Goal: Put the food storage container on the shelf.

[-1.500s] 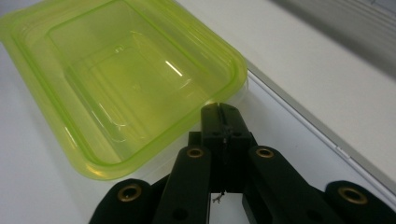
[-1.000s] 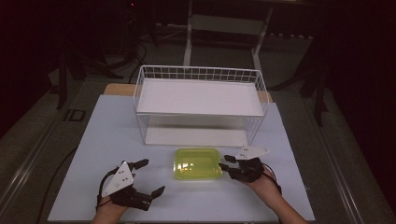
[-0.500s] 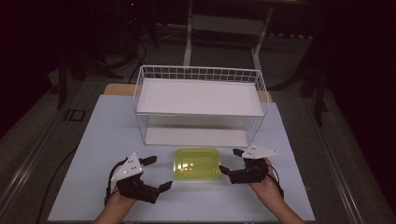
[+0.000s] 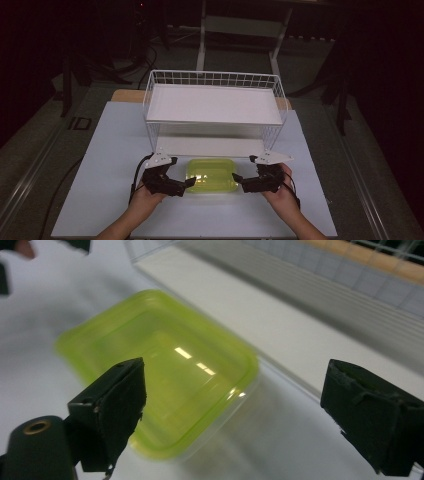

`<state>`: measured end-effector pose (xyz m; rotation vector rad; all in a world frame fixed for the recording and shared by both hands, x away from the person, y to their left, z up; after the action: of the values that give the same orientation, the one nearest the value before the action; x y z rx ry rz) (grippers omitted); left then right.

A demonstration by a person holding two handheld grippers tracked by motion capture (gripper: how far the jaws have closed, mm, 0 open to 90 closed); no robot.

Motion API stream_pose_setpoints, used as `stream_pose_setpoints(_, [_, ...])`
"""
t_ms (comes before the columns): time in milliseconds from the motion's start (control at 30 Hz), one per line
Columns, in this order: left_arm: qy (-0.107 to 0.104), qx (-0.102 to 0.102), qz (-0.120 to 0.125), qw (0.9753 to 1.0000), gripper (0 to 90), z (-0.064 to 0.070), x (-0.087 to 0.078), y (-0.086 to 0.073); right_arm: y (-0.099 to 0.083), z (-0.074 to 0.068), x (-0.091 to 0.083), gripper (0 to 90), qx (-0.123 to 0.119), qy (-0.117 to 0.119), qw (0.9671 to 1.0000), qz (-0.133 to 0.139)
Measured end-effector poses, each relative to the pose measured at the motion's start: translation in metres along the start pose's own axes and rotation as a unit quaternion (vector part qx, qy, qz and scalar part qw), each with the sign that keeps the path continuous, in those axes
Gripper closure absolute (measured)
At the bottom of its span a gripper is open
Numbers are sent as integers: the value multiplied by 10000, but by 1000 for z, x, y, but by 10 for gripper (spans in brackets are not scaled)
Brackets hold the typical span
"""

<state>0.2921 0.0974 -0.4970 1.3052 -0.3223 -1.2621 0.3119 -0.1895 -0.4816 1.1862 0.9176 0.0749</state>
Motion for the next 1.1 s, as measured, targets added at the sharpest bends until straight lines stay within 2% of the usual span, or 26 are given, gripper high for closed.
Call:
stream_pose_setpoints(67, [19,-70,-50,10000,8,-2,3,0,-1,-1,3,103,-52,-46,10000,-38])
stream_pose_setpoints(100, [-43,-198,-72,9998,8,-5,7,-2,-2,-2,6,103,-38,-70,9999,-95])
stream_pose_setpoints(133, [-36,-260,-86,9996,8,-7,8,-3,-4,-2,11,104,175,51,9997,-158])
stream_pose_setpoints(167, [-67,-328,-115,9994,8,-8,9,-4,-5,-2,13,107,190,57,9996,-211])
stream_pose_setpoints(200, [33,-382,-145,9992,27,-9,10,-5,-6,-3,16,136,214,90,9994,-260])
stream_pose_setpoints(267, [-4,-516,-314,9982,139,-11,12,-8,-9,-4,18,152,282,107,9991,-293])
stream_pose_setpoints(300, [-53,-596,-345,9976,149,-12,13,-9,-10,-6,20,152,295,105,9989,-350])
stream_pose_setpoints(333, [-55,-588,-354,9976,171,-13,14,-11,-12,-7,22,171,286,87,9988,-384])
stream_pose_setpoints(400, [-11,-696,-348,9970,298,-15,16,-14,-15,-9,25,192,296,52,9984,-485])
stream_pose_setpoints(500, [17,-805,-440,9958,348,-19,18,-17,-19,-12,28,222,333,79,9977,-588])
stream_pose_setpoints(533, [73,-811,-479,9955,403,-19,19,-18,-22,-13,30,239,334,55,9974,-635])
stream_pose_setpoints(633, [107,-915,-560,9942,443,-21,21,-20,-23,-14,31,259,377,43,9969,-687])
stream_pose_setpoints(700, [49,-1032,-554,9931,477,-23,21,-21,-23,-13,31,273,429,61,9966,-706])
stream_pose_setpoints(767, [-35,-1043,-621,9926,533,-24,21,-23,-23,-12,31,308,540,171,9956,-742])
stream_pose_setpoints(867, [-104,-1076,-638,9921,563,-23,23,-24,-24,-12,31,329,650,238,9943,-813])
stream_pose_setpoints(1100, [-46,-944,-657,9934,598,-19,21,-23,-24,-15,28,392,683,285,9937,-844])
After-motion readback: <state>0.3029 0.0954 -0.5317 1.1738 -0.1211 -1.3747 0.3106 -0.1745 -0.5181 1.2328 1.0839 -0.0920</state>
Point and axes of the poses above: each handheld gripper's, and its own axes: x roughly forward along the jaws, y roughly out of its top, z roughly to its right, the point moved 3 cm from there along x, roughly forward along the jaws, and after that the axes turned 9 degrees about -y, right-handed, at the moved point
